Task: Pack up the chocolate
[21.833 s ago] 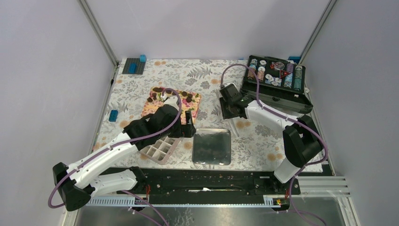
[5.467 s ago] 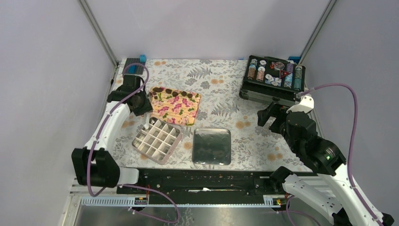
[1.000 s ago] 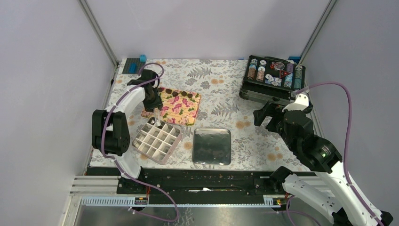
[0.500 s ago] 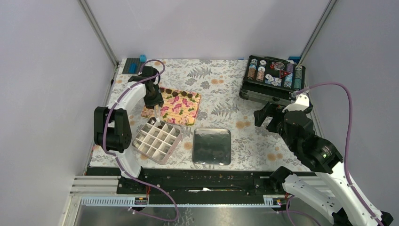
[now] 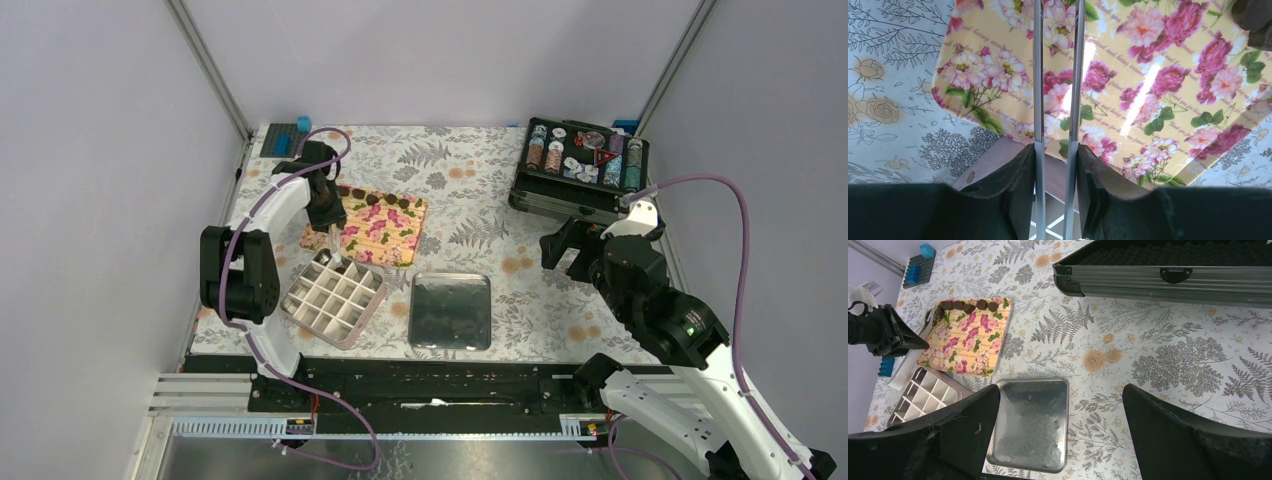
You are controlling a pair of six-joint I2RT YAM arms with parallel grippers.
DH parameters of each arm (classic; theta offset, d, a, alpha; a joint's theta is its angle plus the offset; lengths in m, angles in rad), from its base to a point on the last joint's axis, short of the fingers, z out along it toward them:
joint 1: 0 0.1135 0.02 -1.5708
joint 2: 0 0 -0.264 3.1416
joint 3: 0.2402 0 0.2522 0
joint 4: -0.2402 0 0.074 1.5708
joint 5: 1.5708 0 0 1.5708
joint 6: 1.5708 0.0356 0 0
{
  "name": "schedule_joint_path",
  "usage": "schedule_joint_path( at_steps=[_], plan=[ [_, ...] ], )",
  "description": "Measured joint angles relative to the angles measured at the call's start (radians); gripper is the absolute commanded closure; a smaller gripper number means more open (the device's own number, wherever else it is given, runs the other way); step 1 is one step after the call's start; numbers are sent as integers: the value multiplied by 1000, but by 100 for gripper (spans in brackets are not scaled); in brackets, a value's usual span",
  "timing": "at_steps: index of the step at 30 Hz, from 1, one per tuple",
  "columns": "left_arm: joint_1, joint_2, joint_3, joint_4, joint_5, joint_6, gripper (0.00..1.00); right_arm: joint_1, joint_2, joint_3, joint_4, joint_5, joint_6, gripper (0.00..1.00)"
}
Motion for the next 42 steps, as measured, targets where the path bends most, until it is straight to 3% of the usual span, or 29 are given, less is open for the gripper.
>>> schedule_joint_path(
  at_steps=[5,18,35,42],
  plan=[
    [1,-42,-22,-6,25,5,84,0,0,0,0,0,3,0],
    [-3,-330,-113,-87,99,10,85,0,6,0,5,-4,15,0],
    [-123,-757,-242,-340,128,-62,87,0,48,0,57,-31,13,0],
    [-139,-859,-332,-407,181,-112,87,0,74,0,85,-53,11,0]
  ],
)
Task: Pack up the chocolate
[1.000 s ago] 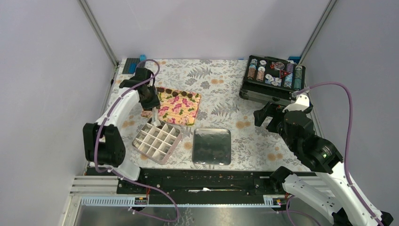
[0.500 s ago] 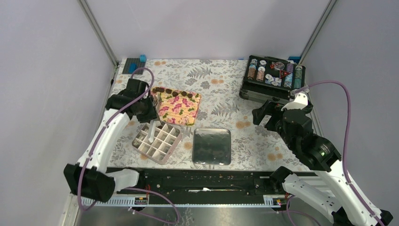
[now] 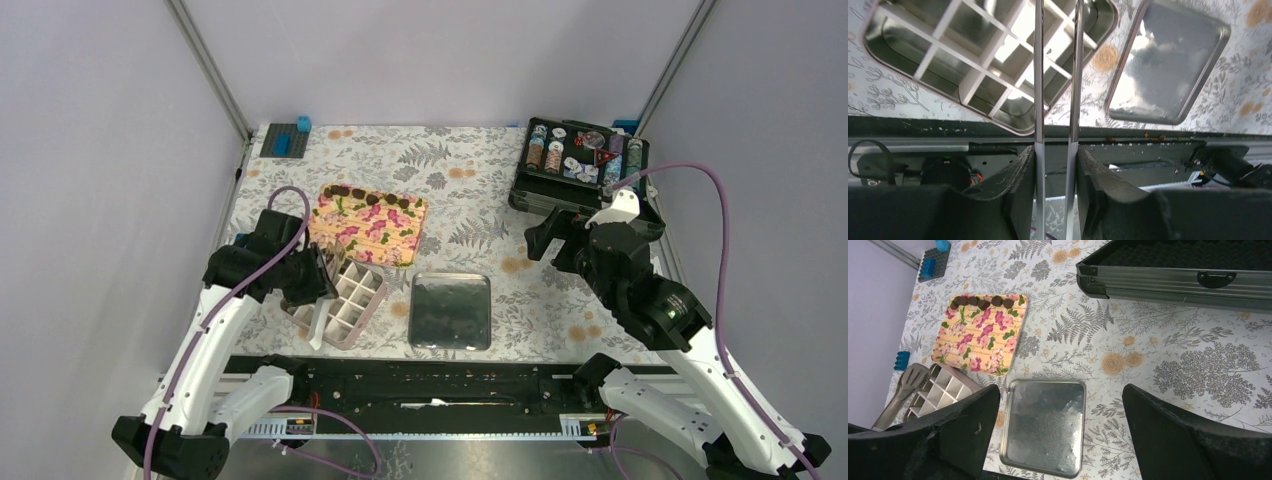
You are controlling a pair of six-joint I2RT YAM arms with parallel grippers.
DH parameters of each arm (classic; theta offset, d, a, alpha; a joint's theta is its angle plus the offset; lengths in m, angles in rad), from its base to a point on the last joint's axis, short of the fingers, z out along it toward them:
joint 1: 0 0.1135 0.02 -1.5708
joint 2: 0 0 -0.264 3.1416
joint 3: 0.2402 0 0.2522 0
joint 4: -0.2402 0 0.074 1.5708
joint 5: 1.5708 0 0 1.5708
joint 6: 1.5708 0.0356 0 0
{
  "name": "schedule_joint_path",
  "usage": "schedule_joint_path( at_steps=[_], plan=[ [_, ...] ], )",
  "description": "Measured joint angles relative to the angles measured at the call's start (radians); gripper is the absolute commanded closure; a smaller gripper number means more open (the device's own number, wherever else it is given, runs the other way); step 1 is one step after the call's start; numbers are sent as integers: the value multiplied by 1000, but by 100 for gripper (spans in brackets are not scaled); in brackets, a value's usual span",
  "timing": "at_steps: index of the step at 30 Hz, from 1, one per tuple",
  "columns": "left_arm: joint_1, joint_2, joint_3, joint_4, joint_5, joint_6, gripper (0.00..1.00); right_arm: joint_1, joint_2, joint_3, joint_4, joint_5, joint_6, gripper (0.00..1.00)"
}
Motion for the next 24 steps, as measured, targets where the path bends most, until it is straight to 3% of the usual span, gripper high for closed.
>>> schedule_joint_path(
  at_steps=[16,24],
  plan=[
    [-51,20,-69,-9,51,-4,86,0,-2,-12,5,-8,1,0],
    [-76,40,-95,23,51,-7,73,0,0,-12,5,-8,1,0]
  ],
)
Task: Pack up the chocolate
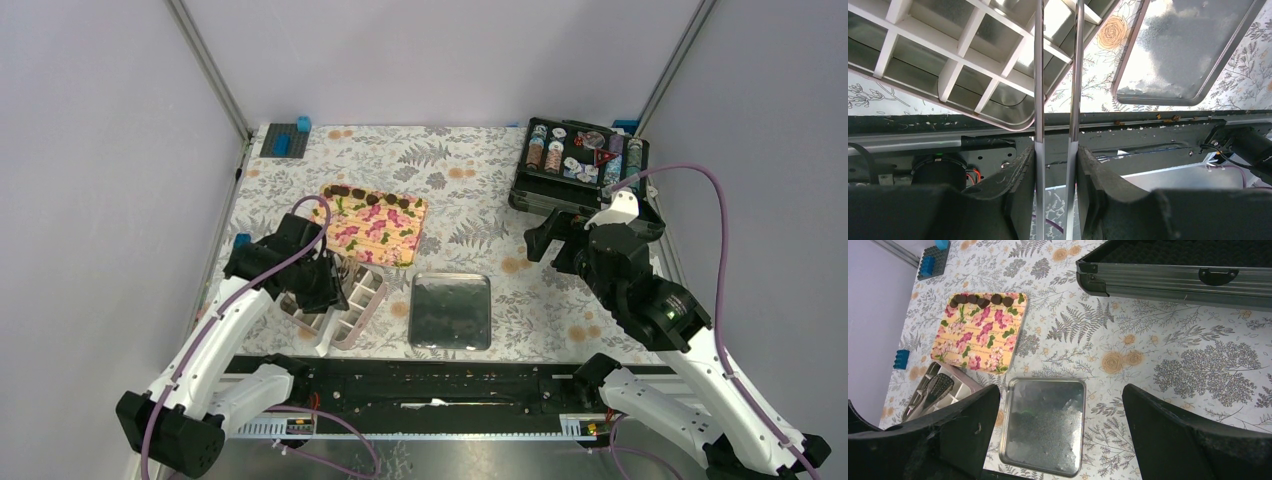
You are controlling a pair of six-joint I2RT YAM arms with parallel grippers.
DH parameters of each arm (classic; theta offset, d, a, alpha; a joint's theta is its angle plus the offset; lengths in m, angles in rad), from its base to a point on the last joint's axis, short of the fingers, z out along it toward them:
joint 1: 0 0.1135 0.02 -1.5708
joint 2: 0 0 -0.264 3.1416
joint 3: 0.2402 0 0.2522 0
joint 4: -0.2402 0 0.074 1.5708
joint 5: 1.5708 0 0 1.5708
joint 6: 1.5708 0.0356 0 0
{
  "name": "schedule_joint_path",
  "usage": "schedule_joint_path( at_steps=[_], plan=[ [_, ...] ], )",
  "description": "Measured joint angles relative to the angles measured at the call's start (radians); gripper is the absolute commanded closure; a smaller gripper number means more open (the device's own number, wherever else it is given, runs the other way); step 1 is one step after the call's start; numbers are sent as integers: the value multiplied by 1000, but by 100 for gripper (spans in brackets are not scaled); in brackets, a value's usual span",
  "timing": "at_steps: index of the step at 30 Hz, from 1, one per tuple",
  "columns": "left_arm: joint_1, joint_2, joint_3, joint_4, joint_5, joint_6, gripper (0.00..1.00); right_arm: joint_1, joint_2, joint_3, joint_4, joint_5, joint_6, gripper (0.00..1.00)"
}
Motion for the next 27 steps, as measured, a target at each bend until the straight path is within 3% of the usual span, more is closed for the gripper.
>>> schedule_joint_path(
  at_steps=[7,27],
  plan=[
    [-6,18,0,18,-1,-7,65,0,5,-1,0,0,0,0],
    [-32,36,13,22,-16,-13,62,0,16,-2,2,0,0,0]
  ],
)
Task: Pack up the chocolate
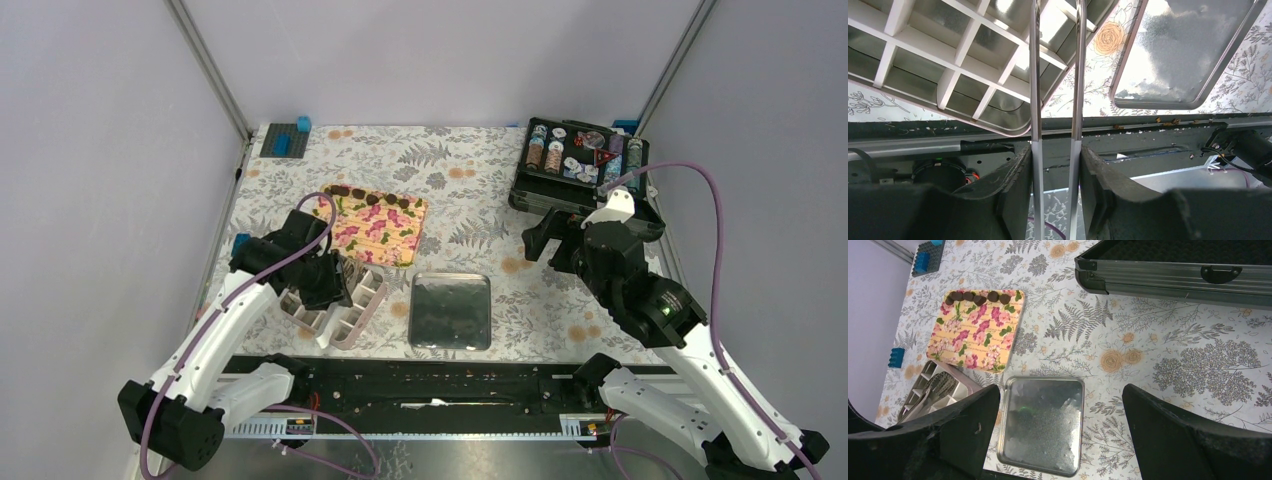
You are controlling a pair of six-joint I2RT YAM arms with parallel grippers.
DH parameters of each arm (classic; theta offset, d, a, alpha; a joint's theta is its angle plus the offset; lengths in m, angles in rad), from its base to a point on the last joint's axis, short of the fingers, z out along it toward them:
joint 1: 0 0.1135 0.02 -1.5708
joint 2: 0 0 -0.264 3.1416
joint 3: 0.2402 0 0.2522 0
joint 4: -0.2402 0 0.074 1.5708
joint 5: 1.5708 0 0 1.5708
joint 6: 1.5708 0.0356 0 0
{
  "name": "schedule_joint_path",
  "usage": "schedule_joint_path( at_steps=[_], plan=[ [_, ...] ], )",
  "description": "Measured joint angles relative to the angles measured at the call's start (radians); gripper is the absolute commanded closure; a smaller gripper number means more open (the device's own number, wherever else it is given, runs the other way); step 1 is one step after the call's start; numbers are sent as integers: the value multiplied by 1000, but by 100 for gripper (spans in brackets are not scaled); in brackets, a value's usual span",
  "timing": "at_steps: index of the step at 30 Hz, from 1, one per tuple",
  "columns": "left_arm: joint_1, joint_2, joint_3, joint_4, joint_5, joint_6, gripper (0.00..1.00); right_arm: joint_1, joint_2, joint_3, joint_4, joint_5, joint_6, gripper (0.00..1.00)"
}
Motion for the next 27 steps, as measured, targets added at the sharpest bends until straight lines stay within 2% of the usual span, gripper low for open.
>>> schedule_joint_path(
  at_steps=[4,9,11,18,23,27],
  plan=[
    [-2,4,16,-2,-11,0,63,0,2,0,0,0,0,0],
    [-6,4,22,-3,-19,-5,86,0,2,0,0,-1,0,0],
    [-7,4,39,-10,-24,-4,89,0,1,0,0,-1,1,0],
    [-9,31,211,-39,-79,10,87,0,-2,0,0,-1,2,0],
    [-1,119,266,6,-216,44,85,0,-10,-3,0,-2,2,0],
    [36,272,313,58,-268,71,69,0,-23,-3,-3,-2,2,0]
  ],
)
